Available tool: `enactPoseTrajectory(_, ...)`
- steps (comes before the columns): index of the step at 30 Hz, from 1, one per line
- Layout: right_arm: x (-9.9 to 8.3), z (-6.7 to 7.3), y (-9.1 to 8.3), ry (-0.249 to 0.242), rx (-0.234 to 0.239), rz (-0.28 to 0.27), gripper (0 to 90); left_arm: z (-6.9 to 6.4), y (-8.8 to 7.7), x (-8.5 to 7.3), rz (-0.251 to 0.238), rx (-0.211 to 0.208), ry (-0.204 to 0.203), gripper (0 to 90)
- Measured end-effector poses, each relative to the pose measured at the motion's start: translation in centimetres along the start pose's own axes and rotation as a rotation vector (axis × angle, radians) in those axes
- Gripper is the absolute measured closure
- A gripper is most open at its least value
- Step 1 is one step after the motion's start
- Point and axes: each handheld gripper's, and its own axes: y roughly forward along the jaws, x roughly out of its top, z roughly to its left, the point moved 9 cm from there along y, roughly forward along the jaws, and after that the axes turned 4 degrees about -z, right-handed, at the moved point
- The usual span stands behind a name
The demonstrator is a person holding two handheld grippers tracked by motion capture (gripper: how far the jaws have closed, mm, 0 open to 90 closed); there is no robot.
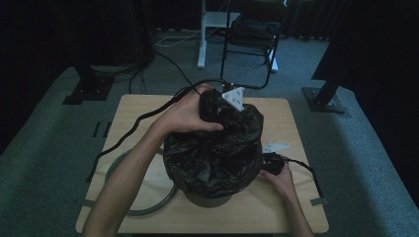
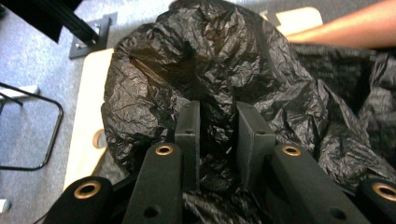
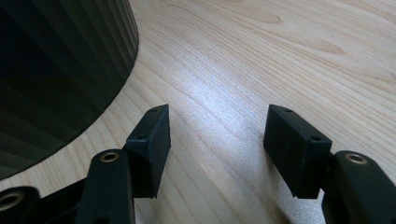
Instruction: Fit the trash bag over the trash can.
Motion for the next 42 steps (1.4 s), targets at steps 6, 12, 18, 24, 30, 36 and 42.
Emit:
enactPoseTrajectory(6, 0.0, 0.0, 0.0, 0.001, 0.001, 0.0, 40.7, -0.3, -0.4, -1.1, 0.023, -0.022, -0.006, 73.7)
enactPoseTrajectory(12, 0.0, 0.0, 0.0, 0.003, 0.001, 0.0, 40.8, -0.7, -0.6, -3.0, 0.07, -0.05, -0.016, 72.8)
enactPoseTrajectory(18, 0.0, 0.0, 0.0, 0.005, 0.003, -0.001, 40.8, -1.0, -0.1, -4.2, 0.137, -0.067, -0.017, 71.8)
enactPoseTrajectory(24, 0.0, 0.0, 0.0, 0.005, 0.002, -0.001, 40.8, -1.2, 1.1, -5.0, 0.222, -0.064, -0.003, 71.9)
enactPoseTrajectory(30, 0.0, 0.0, 0.0, 0.007, 0.004, -0.001, 40.8, -1.5, 1.8, -5.4, 0.269, -0.072, 0.008, 72.0)
enactPoseTrajectory(36, 0.0, 0.0, 0.0, 0.006, 0.003, -0.001, 40.9, -1.9, 2.5, -5.8, 0.317, -0.076, 0.023, 71.9)
enactPoseTrajectory(42, 0.0, 0.0, 0.0, 0.006, 0.003, -0.001, 40.9, -2.3, 3.5, -6.1, 0.351, -0.084, 0.036, 70.7)
